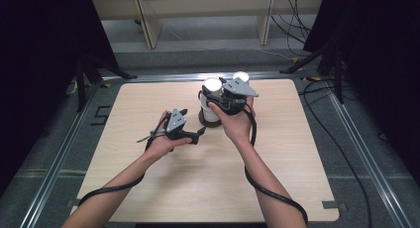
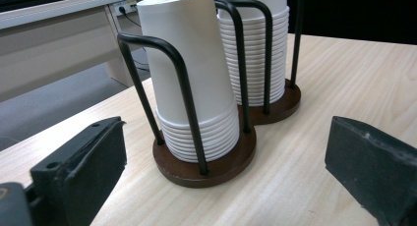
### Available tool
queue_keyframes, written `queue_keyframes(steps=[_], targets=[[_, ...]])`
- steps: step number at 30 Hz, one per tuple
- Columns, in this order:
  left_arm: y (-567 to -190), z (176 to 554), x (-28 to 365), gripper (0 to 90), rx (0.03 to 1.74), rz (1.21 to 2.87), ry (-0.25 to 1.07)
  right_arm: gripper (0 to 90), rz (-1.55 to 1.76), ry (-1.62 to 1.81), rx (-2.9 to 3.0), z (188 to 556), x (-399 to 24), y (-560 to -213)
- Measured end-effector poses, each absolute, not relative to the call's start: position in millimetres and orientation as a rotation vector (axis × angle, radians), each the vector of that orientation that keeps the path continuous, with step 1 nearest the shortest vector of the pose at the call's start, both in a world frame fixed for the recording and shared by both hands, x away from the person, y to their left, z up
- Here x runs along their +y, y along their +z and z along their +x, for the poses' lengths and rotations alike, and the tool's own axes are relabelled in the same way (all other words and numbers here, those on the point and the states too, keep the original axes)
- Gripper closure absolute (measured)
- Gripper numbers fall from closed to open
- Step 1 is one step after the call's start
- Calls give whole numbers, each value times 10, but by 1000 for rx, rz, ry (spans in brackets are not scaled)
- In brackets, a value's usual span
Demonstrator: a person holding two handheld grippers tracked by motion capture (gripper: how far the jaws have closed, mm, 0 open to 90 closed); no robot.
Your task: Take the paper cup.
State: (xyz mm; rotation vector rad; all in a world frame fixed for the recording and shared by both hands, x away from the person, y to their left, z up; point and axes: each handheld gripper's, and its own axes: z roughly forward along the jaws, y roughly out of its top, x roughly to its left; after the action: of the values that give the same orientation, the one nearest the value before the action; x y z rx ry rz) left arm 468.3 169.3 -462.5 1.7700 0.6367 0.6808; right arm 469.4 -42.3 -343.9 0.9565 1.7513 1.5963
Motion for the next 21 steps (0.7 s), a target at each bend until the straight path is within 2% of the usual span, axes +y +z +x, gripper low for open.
queue_keyframes(steps=[21], targets=[[-4658,4410,1706,19,596,1756,645,357,960,1589,1770,4493,-571,-3619]])
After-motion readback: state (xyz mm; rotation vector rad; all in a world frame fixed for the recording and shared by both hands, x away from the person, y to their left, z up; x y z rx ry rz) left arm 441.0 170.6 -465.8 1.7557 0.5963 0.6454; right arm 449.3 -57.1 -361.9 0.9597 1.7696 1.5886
